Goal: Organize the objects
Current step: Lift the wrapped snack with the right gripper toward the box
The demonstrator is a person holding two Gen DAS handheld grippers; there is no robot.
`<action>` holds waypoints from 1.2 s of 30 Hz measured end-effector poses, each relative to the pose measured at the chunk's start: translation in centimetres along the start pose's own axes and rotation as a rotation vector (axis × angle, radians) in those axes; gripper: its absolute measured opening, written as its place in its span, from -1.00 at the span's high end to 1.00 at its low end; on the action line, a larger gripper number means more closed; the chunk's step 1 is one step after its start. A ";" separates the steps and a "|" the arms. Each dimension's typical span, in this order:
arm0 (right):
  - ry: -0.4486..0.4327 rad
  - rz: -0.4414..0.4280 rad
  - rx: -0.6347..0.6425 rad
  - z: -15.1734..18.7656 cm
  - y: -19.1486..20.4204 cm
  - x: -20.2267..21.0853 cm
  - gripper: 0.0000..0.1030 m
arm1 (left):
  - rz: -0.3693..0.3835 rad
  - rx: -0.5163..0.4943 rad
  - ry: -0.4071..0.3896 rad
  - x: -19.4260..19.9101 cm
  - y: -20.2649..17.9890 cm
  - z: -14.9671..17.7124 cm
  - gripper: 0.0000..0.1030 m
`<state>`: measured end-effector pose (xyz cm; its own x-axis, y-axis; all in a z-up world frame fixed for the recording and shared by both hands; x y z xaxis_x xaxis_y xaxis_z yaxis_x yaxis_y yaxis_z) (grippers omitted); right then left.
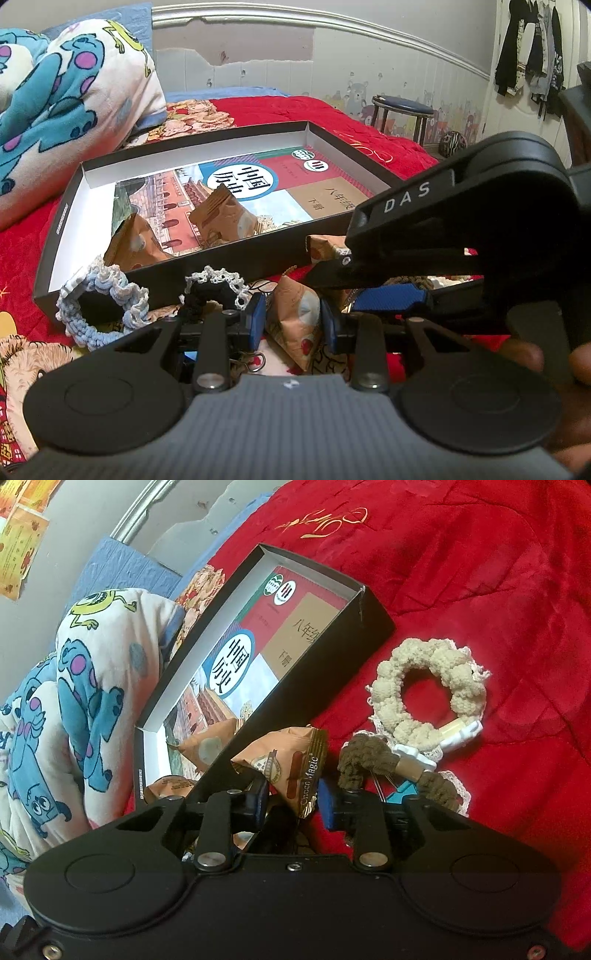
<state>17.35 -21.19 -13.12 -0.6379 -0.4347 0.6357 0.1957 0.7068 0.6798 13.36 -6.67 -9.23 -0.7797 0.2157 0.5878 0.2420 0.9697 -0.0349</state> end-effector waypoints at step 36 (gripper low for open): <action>-0.028 0.033 0.076 0.1 0.9 1.3 0.63 | 0.012 0.049 0.002 0.3 0.8 -0.5 0.36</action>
<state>16.57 -21.08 -11.72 -0.6533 -0.3955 0.6456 0.1600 0.7613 0.6283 13.60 -5.85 -8.65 -0.7758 0.2267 0.5889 0.2223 0.9716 -0.0813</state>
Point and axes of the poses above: each gripper's, at about its wrist camera, not at the fingertips, and x roughly against the way its jaws point, y to its left, z to its underside, the point moved 4 cm from there along -x, roughly the way its jaws point, and after that the axes turned 3 degrees about -y, right-handed, at the moved point
